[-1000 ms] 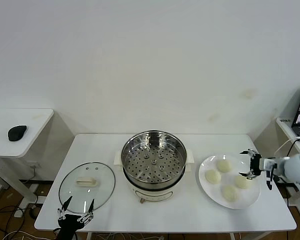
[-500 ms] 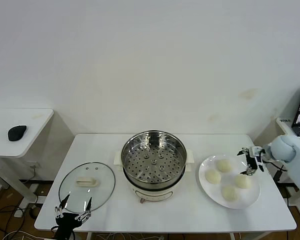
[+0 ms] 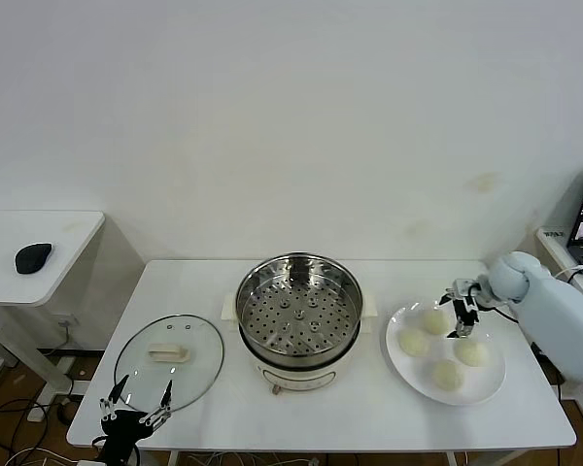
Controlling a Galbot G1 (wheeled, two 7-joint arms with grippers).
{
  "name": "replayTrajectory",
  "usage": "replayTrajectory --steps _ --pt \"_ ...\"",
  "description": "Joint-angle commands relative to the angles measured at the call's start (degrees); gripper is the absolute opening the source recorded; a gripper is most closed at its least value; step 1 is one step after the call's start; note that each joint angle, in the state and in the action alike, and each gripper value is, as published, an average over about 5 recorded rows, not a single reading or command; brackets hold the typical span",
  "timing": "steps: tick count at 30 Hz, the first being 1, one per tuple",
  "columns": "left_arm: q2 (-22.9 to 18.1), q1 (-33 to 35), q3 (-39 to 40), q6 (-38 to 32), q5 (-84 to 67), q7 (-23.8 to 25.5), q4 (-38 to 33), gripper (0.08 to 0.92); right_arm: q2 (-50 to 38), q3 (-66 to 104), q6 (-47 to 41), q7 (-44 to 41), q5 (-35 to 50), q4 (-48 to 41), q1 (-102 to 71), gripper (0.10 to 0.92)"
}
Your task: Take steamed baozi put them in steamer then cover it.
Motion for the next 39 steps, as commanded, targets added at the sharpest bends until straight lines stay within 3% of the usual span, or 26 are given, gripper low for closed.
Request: replayTrajectory --steps 1,19,29,39 --pt "0.0 -0.3 -0.2 0.1 -0.1 -0.1 -0.4 0.823 2.6 -2.3 -0.3 -0.3 -0.7 -3.0 1.9 0.815" --pt "0.4 -0.1 -0.7 0.6 -0.9 -0.1 -2.0 0.823 0.4 -2.4 -0.8 0.6 0.3 -0.4 0.8 0.571" --pt "0.6 0.0 -0.7 0.7 -1.6 0.0 -1.7 0.823 -8.8 -7.4 -1.6 0.0 6.0 11.2 5.9 0.560" --pt "0.7 -0.8 0.2 0.5 -2.5 -0.1 -0.9 0.823 -15.3 -18.2 -3.4 0.9 18.6 22.0 22.3 0.560"
